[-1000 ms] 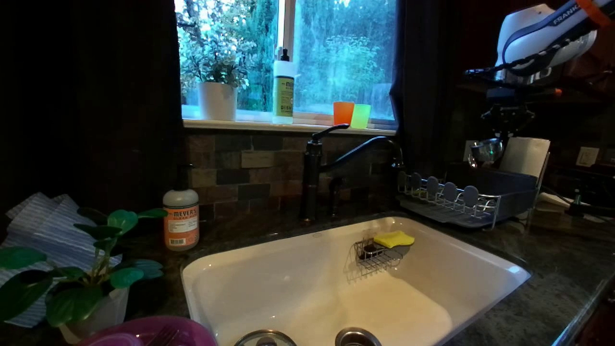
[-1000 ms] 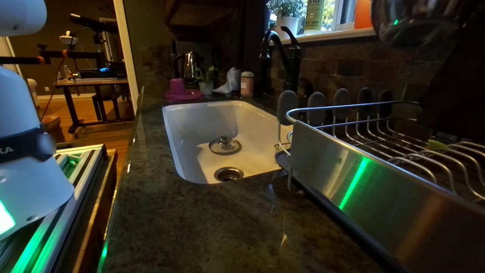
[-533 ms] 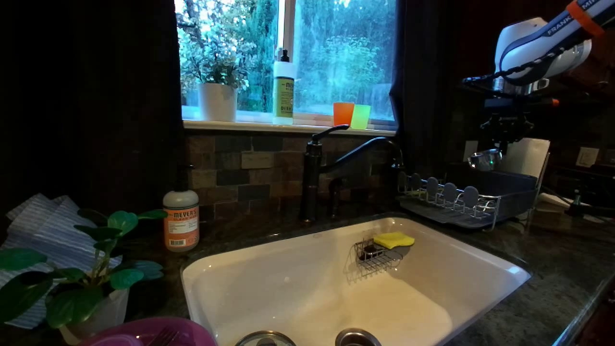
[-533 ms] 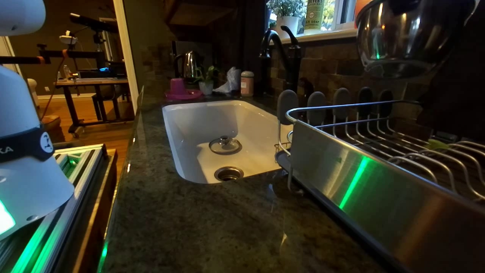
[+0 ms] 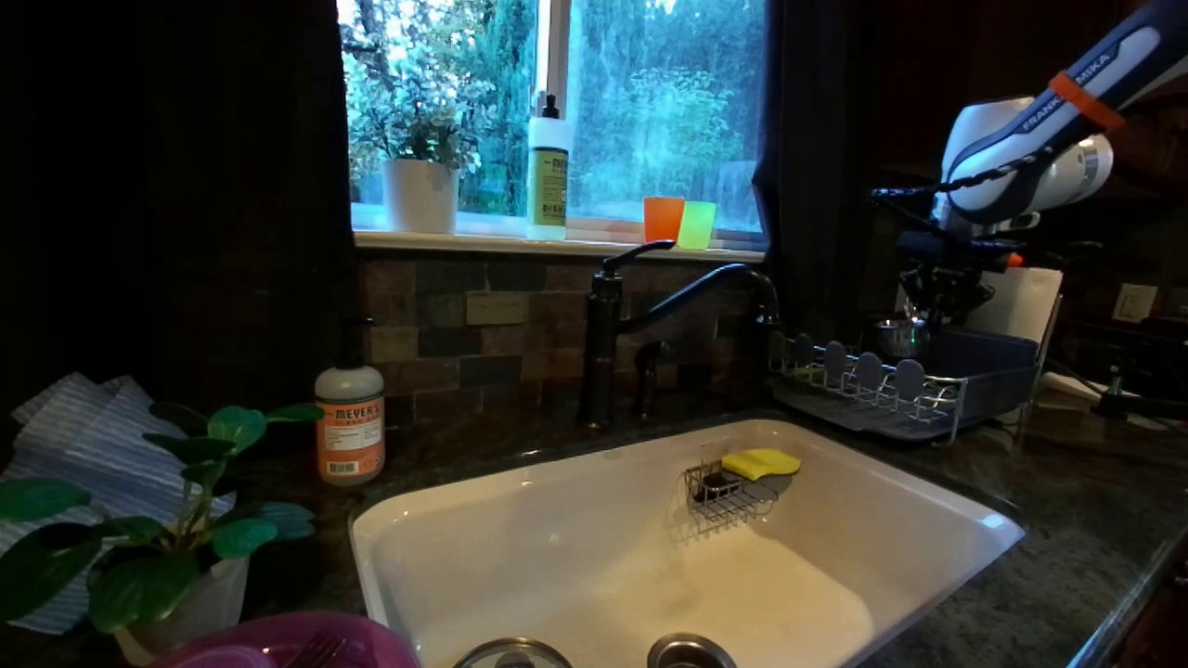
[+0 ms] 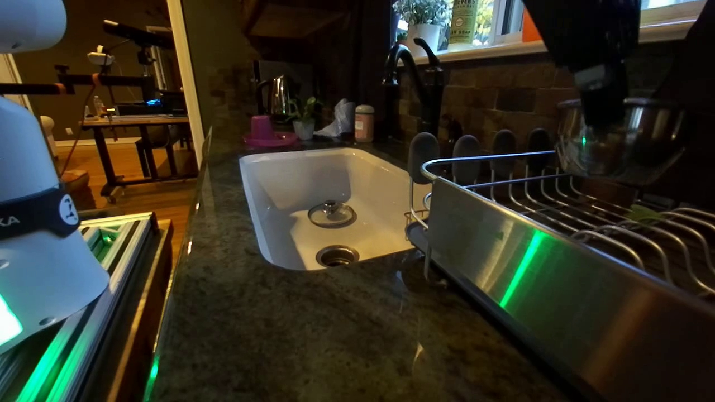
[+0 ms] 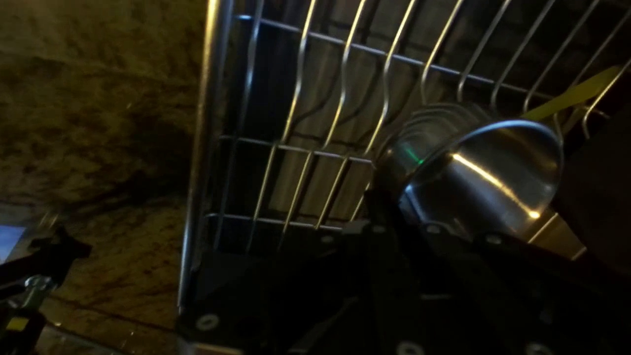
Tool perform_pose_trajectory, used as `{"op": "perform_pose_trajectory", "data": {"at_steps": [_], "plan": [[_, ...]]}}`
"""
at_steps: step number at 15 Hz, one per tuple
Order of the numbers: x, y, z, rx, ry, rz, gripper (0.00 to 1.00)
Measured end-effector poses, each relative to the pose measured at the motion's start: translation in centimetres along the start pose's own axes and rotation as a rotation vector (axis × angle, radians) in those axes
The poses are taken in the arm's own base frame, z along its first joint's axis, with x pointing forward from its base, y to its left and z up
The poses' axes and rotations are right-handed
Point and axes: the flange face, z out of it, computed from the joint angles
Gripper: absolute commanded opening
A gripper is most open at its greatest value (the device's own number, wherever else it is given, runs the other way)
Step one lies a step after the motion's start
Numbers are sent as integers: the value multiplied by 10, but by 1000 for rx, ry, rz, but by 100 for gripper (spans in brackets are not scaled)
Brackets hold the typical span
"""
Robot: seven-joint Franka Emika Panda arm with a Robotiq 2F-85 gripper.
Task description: Put the silver bowl on the plate rack
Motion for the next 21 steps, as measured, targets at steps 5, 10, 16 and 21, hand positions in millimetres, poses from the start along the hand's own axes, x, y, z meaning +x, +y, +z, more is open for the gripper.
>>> {"op": "perform_pose_trajectory", "data": {"at_steps": [5, 10, 16, 21], "plan": [[-20, -23, 32, 86, -35, 52, 2], [-37, -45, 43, 147, -56, 80, 2], [-34, -69, 61, 150, -40, 77, 40], [-37, -89, 42, 141, -39, 43, 77]]}}
